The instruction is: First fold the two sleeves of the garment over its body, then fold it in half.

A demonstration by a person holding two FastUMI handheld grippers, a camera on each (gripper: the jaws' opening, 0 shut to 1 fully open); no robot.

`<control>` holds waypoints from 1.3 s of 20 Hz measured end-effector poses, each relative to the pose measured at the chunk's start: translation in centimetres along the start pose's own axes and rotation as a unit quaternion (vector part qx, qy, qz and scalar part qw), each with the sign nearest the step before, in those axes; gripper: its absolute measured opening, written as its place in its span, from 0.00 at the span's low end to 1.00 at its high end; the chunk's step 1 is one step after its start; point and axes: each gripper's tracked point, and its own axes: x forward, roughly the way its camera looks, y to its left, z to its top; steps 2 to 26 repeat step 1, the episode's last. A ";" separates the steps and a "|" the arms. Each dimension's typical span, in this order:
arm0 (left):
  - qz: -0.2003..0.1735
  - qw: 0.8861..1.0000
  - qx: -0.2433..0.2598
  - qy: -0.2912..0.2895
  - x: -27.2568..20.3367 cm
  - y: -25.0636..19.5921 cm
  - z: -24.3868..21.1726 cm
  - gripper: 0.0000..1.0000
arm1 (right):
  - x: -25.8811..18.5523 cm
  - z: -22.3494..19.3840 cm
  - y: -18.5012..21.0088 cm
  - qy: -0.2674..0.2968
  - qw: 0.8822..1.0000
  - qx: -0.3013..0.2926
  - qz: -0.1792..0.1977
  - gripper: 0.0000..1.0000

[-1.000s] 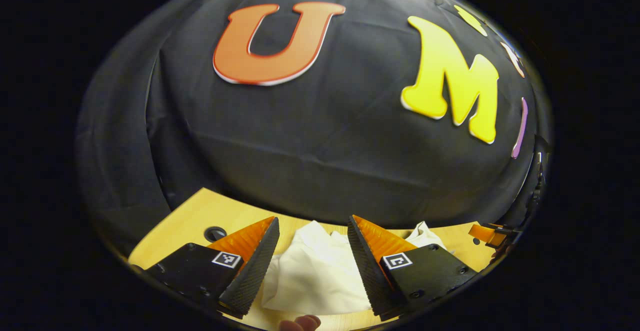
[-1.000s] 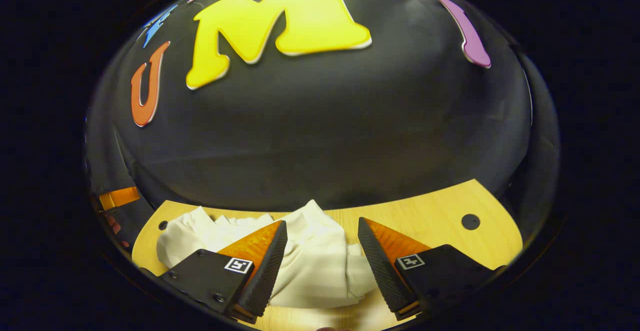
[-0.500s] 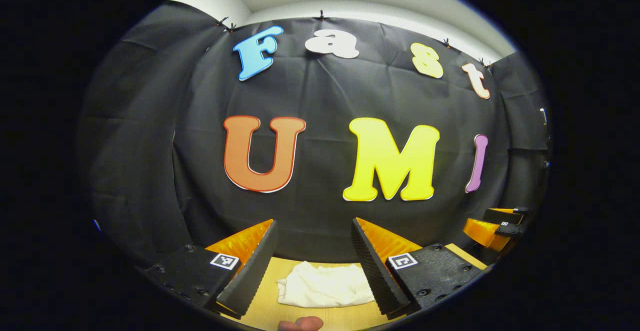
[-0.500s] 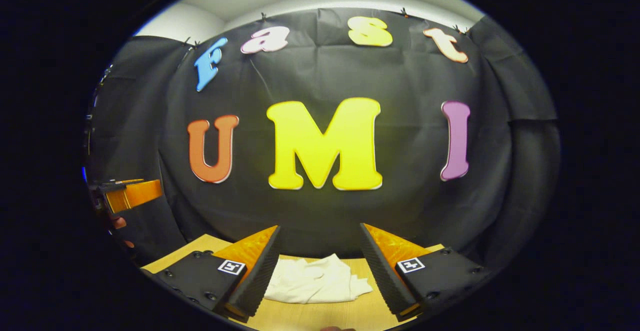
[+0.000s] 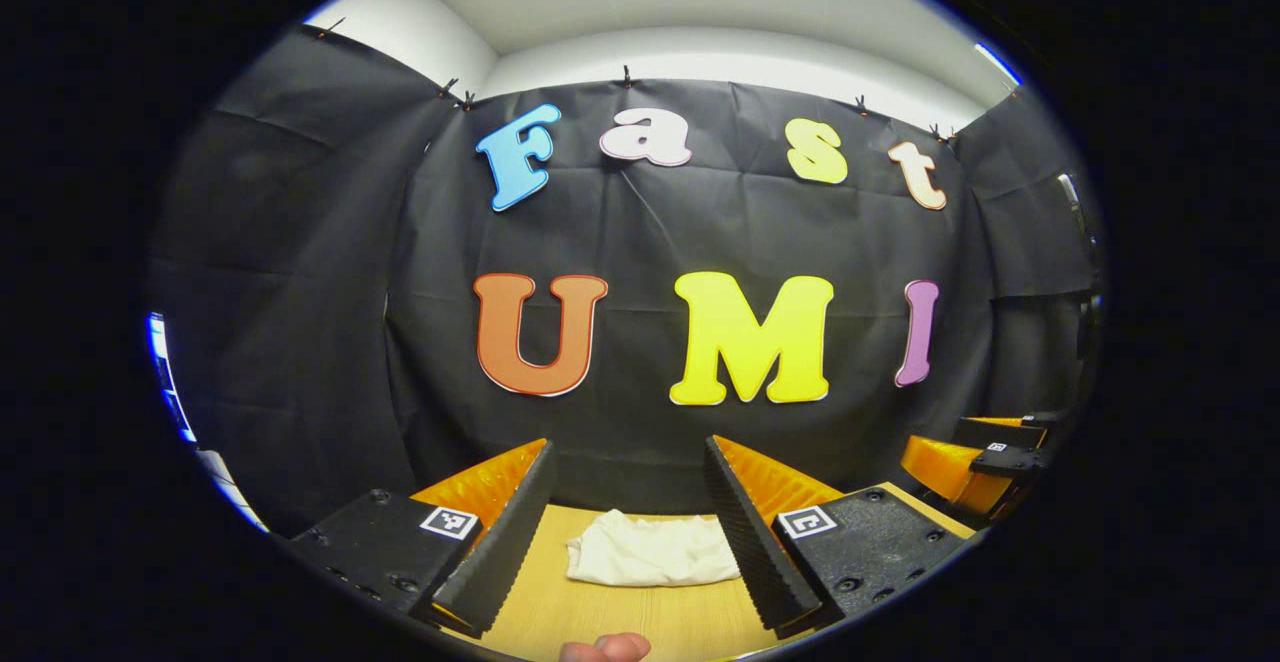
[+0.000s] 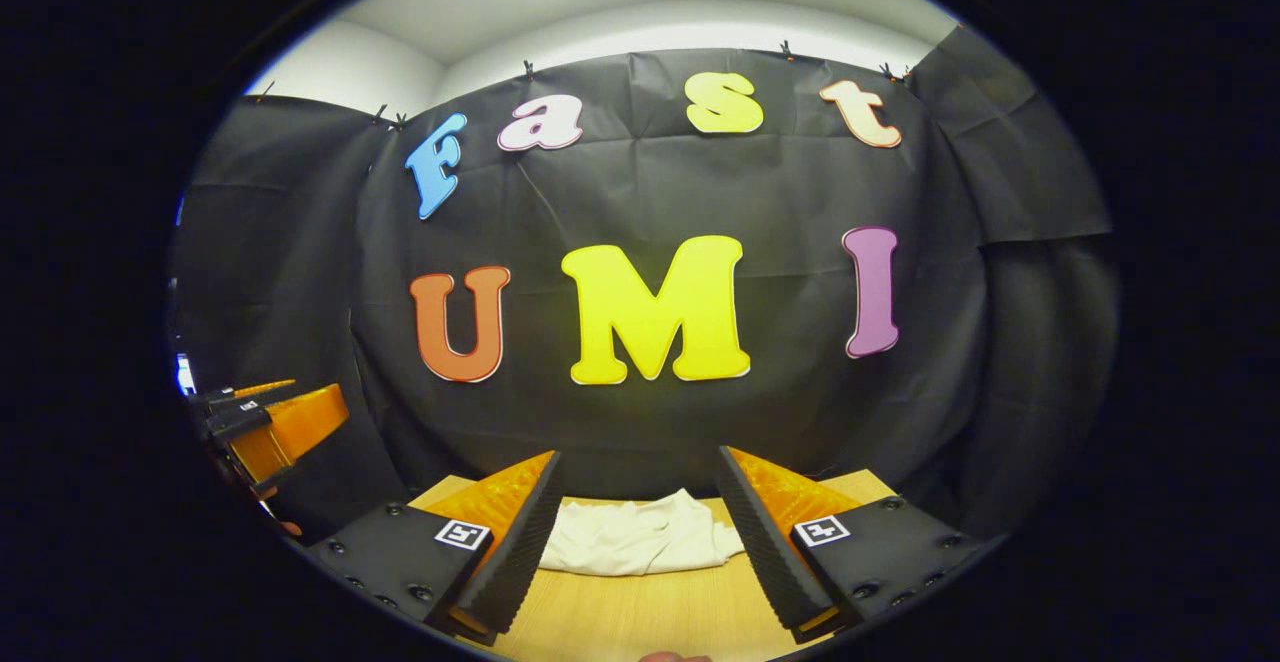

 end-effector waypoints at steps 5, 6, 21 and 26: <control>-0.005 1.000 0.002 0.001 -0.6 -0.4 -0.6 0.93 | -0.7 -0.5 0.0 0.000 1.000 -0.004 0.001 0.94; -0.005 1.000 0.002 0.001 -0.6 -0.4 -0.6 0.93 | -0.7 -0.5 0.0 0.000 1.000 -0.004 0.001 0.94; -0.005 1.000 0.002 0.001 -0.6 -0.4 -0.6 0.93 | -0.7 -0.5 0.0 0.000 1.000 -0.004 0.001 0.94; -0.005 1.000 0.002 0.001 -0.6 -0.4 -0.6 0.93 | -0.7 -0.5 0.0 0.000 1.000 -0.004 0.001 0.94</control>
